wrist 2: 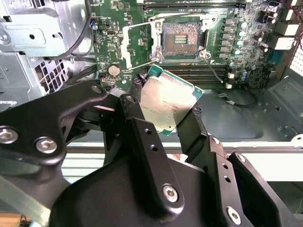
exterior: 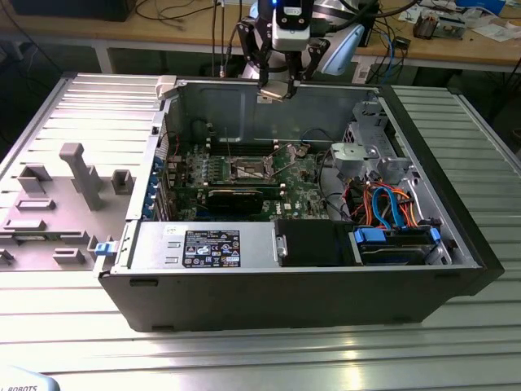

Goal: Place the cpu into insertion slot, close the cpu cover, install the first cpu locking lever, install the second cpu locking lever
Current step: 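Place the cpu into insertion slot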

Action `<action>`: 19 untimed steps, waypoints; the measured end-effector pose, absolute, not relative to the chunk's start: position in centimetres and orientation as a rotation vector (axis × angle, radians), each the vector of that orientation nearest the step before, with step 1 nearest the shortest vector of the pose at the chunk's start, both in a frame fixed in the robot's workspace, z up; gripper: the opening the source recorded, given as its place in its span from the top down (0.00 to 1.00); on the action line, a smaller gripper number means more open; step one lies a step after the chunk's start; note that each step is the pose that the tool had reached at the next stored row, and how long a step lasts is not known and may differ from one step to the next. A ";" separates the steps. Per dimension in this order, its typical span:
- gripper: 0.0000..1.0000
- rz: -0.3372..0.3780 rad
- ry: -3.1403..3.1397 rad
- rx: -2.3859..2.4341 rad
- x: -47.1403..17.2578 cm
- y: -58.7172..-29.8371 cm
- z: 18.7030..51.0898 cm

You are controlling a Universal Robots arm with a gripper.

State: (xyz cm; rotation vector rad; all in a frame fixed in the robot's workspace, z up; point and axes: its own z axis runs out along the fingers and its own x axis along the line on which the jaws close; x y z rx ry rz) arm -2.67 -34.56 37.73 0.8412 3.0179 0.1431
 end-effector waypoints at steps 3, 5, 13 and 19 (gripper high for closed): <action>0.46 0.143 3.013 0.858 -2.7 -34.6 37.7; 0.46 0.143 3.009 0.871 -2.7 -34.6 37.7; 0.46 0.143 2.992 0.922 -2.7 -34.6 37.7; 0.46 0.142 2.980 0.957 -2.7 -34.6 37.7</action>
